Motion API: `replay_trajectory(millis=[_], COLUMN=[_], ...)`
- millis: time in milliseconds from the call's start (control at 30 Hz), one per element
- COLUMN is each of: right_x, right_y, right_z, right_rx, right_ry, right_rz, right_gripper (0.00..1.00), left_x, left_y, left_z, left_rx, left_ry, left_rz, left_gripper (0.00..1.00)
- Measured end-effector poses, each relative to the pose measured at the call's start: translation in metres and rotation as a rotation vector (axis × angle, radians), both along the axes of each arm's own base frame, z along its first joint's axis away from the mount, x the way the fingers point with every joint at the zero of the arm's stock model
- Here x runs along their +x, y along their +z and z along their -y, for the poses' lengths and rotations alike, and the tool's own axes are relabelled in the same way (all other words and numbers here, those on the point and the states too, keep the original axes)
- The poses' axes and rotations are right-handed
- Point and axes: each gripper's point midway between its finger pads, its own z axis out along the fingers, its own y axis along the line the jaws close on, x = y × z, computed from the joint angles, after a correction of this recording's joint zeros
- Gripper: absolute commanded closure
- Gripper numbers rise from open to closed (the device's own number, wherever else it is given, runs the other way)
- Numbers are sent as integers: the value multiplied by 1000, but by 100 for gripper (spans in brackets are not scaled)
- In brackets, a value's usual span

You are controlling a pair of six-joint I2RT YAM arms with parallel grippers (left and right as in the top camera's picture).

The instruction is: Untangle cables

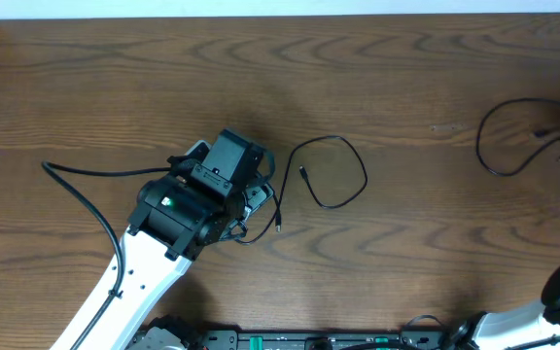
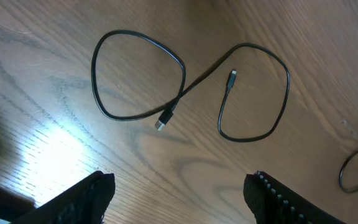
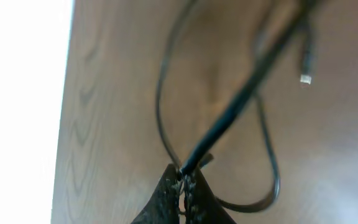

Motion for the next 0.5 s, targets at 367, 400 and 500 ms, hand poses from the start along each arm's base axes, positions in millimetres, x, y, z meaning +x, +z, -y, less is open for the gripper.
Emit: replay_trajectory(millis=[367,400,500], right_x=[48,54,61], right_y=[-42,-62,-85], right_z=[-54,-59,-69], right_rx=[-221,-228,-224], right_ry=[185,224,284], right_rz=[-97,-123,-138], right_gripper=[99,99,99], left_x=[0,0,1], left_y=[0,0,0], left_z=[0,0,0], left_rx=[0,-1,-1], left_ry=[0,0,0], left_rz=[1,2,3], left_gripper=[28,28,28])
